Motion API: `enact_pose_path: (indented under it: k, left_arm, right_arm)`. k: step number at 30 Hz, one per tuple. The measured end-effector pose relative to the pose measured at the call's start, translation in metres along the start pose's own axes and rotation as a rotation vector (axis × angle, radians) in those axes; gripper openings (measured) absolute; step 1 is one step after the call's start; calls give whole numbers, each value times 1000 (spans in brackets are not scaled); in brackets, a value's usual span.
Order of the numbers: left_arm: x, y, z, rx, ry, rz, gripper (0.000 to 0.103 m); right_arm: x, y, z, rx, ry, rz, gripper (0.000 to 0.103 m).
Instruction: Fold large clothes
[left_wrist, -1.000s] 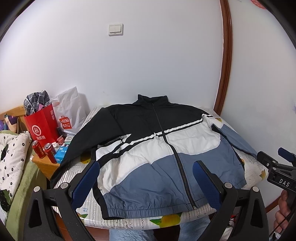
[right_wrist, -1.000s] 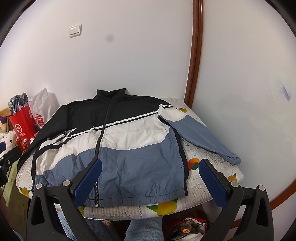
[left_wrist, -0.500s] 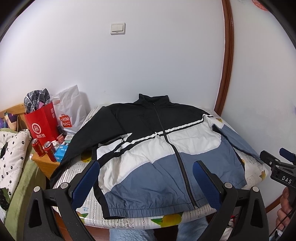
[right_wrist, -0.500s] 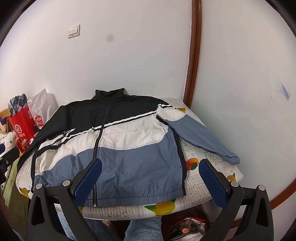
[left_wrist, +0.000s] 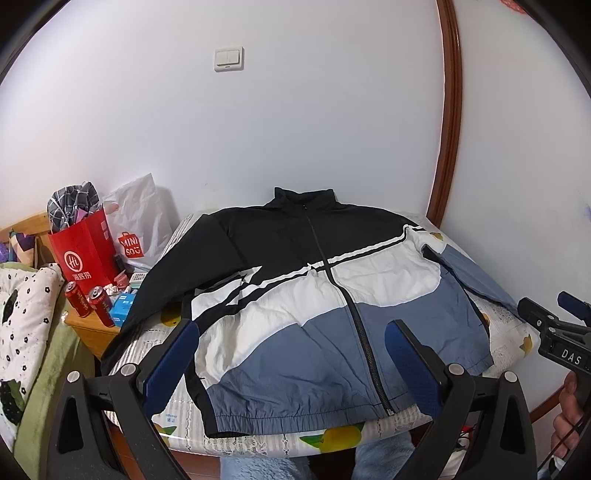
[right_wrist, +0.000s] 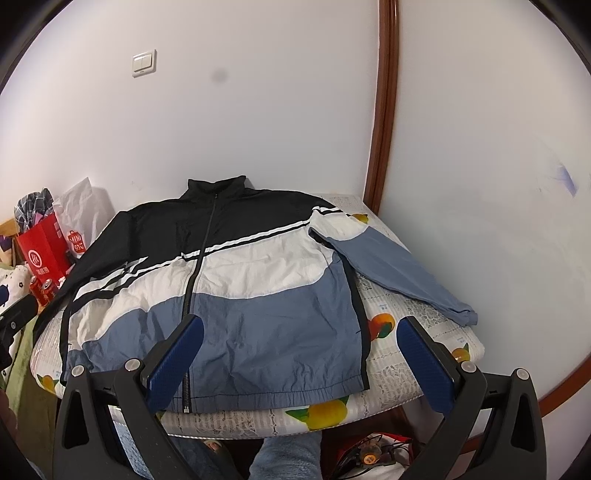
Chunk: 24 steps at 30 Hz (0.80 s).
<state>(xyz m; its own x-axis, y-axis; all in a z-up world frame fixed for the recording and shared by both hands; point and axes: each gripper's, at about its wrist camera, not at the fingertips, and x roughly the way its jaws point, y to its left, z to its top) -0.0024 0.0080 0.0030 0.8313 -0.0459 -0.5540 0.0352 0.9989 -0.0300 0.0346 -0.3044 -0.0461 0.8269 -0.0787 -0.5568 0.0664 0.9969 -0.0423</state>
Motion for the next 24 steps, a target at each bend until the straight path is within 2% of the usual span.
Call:
enact_pose_path:
  k: [9,13,17,20,24]
  left_arm:
    - [3,6,0,-21,5,-10,102]
    - [4,6,-4,-18,5,41,102]
    - [8,12,-3,-63,26,14,102]
    - [9,16,-3,-93,4,-15,102]
    - [14,20,-2,-116,13,-35,102]
  right_arm:
    - [0,-1,0,-1,-3,-1,103]
    - [3,-2,-2,10,-2,2,103]
    - [6,-5,-5,10,2,-4,103]
    - [6,-7,-7,7,-2,-2,103]
    - [7,-9,-6,10,-8,8,103]
